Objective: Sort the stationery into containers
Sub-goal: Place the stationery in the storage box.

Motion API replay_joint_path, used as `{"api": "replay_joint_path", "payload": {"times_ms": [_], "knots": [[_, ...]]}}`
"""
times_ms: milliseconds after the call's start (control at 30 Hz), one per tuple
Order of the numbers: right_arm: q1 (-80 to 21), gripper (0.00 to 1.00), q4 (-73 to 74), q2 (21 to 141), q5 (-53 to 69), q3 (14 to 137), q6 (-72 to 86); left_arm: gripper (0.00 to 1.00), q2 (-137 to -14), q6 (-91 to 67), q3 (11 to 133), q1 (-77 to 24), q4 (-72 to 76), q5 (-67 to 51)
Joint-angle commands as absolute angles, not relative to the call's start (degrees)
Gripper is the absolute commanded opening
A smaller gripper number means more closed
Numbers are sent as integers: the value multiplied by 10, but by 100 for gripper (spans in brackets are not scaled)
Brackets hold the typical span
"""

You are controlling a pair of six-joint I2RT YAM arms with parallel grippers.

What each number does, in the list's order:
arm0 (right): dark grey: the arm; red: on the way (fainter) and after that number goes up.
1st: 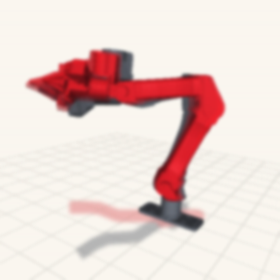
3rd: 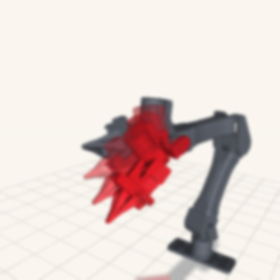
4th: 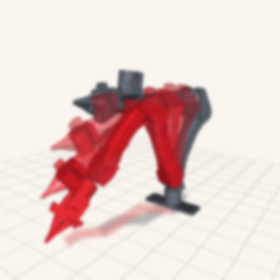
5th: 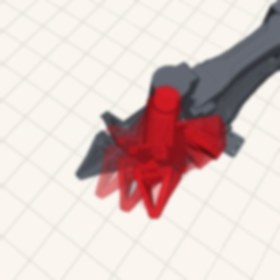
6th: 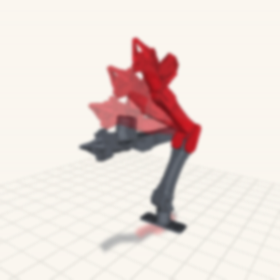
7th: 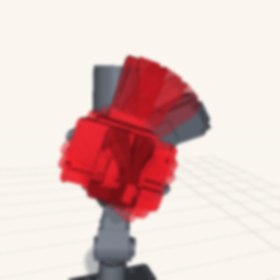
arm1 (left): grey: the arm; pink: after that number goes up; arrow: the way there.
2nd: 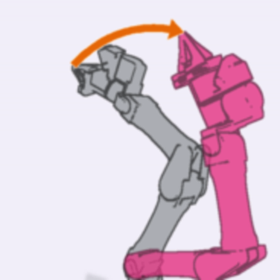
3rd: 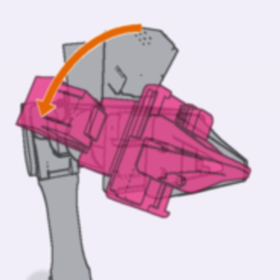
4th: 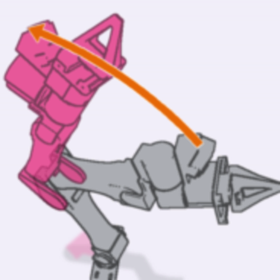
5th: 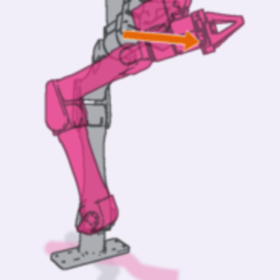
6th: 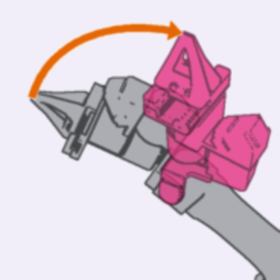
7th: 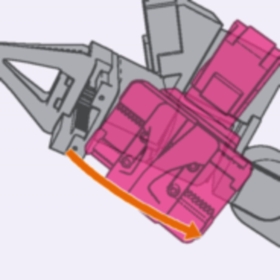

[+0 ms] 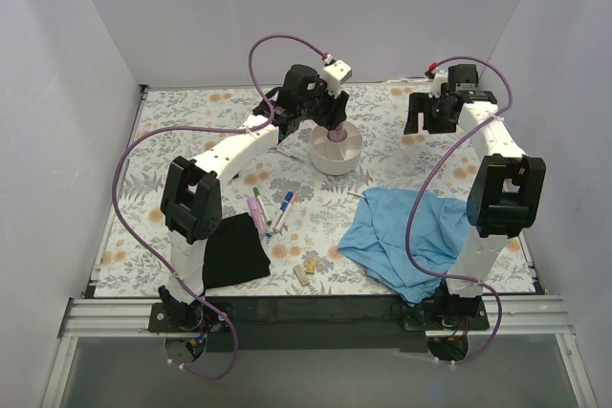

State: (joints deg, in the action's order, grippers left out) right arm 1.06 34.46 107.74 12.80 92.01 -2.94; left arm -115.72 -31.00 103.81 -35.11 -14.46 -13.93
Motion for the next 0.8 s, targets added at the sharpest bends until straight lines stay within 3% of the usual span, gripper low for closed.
{"api": "replay_joint_path", "payload": {"times_ms": [0, 467, 600, 767], "knots": [[11, 85, 333, 1066, 134, 916, -31, 36, -1114, -314, 1035, -354, -120, -126], [16, 85, 333, 1070, 134, 910, -33, 38, -1123, -326, 1006, -354, -118, -130], [18, 85, 334, 1073, 134, 910, -33, 46, -1121, -337, 998, -354, -116, -134], [18, 86, 333, 1078, 135, 914, -32, 65, -1123, -345, 1012, -354, -102, -140]]}}
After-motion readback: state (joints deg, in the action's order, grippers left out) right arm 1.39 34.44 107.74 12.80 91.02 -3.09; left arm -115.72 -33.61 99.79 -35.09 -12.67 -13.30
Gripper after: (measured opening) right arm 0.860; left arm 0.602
